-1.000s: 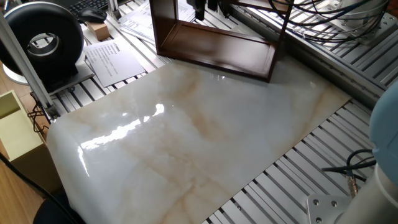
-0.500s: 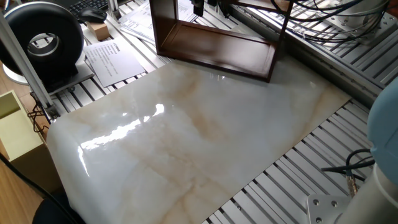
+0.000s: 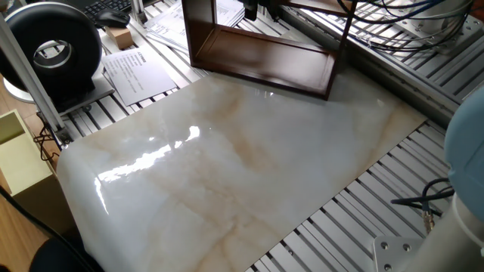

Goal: Take the object down from the shelf

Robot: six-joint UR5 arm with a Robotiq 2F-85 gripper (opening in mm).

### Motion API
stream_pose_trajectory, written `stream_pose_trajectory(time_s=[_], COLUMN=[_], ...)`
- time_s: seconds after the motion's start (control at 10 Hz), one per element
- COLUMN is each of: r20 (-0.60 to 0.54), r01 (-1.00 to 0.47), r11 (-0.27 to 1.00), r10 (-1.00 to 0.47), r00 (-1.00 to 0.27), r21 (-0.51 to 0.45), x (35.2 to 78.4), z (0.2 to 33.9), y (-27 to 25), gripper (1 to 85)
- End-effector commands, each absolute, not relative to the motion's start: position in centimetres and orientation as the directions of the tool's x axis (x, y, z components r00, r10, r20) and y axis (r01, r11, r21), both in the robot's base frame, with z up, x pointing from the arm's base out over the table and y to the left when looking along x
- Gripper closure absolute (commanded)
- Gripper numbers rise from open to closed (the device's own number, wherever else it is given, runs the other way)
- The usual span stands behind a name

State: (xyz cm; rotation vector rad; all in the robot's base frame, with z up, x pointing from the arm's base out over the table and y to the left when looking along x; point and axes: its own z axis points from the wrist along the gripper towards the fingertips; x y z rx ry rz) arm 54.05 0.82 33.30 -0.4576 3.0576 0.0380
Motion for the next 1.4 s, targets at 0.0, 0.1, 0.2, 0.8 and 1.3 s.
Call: stream_pose_trajectory(time_s=[0.0, 0.1, 0.2, 0.8, 1.3], r20=[-0.060, -0.064, -0.066, -0.060, -0.111], r01=[-0.251, -0.226, -0.203, -0.316, -0.145], r11=[0.967, 0.974, 0.979, 0.948, 0.989], r10=[-0.249, -0.224, -0.202, -0.314, -0.141], r00=[-0.967, -0.972, -0.977, -0.948, -0.984], r21=[0.033, 0.022, 0.018, 0.026, 0.022], x=[54.0, 54.2, 54.3, 57.8, 59.2], z=[32.9, 32.9, 32.9, 35.5, 35.8], y=[0.5, 0.2, 0.1, -5.8, -6.2], gripper=[38.7, 38.7, 38.7, 38.7, 38.7])
